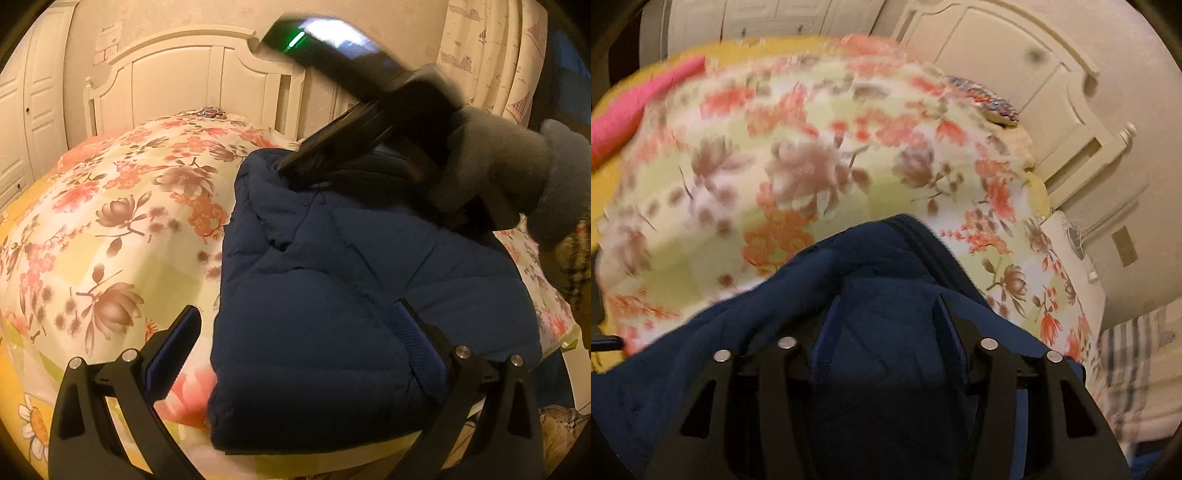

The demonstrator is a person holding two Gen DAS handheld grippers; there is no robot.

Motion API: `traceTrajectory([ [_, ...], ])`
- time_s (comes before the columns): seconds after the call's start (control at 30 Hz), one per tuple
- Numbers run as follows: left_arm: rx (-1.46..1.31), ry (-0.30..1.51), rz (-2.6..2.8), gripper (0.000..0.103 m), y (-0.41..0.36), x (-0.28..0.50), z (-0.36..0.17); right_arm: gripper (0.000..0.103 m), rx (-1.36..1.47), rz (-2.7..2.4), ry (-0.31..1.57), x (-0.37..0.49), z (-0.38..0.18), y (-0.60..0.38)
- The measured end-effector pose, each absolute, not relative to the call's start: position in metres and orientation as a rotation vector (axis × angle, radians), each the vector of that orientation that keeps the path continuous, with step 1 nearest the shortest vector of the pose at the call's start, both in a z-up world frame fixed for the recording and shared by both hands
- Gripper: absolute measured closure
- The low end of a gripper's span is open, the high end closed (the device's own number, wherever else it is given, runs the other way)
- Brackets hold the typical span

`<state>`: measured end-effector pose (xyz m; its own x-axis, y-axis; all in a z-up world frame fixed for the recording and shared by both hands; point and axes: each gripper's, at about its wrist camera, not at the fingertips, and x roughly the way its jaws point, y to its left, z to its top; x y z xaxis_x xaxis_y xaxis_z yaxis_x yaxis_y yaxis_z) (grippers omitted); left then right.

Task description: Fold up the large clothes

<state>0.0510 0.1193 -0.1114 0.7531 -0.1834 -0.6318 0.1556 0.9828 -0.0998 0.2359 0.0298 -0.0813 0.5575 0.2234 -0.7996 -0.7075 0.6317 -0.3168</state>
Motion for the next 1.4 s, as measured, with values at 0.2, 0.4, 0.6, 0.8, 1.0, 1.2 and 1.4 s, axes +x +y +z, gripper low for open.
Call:
traceTrajectory([
  [0.2, -0.16, 0.717, -0.279, 0.002, 0.142, 0.045, -0.091, 0.008, -0.293, 0.686, 0.694, 0.186, -0.026, -0.068],
  [0.4, -0.337, 0.725, -0.196, 0.002, 0.195, 0.073, -0.063, 0.007, 0.03, 0.615, 0.795, 0.148, -0.044, -0.192],
  [0.6, -0.162, 0.838, -0.176, 0.002, 0.17, 0.116, -0.072, 0.006, 0.161, 0.635, 0.893, 0.133, -0.083, -0.233],
  [0.8, -0.307, 1.076, -0.385, 0.002, 0.182, 0.171, -0.115, 0.006, 0.281, 0.764, 1.021, 0.145, -0.122, -0.213],
  [1.0, -0.354, 1.128, -0.496, 0.002, 0.186, 0.176, -0.14, 0.004, 0.392, 0.833, 1.068, 0.158, -0.148, -0.2],
  [1.2, -0.371, 1.033, -0.485, 0.002, 0.183, 0.161, -0.145, 0.004, 0.373, 0.83, 1.04, 0.154, -0.147, -0.192],
  [1.4, -0.393, 0.908, -0.494, 0.046, 0.171, 0.13, -0.135, 0.016, 0.303, 0.834, 0.938, 0.146, -0.137, -0.183],
])
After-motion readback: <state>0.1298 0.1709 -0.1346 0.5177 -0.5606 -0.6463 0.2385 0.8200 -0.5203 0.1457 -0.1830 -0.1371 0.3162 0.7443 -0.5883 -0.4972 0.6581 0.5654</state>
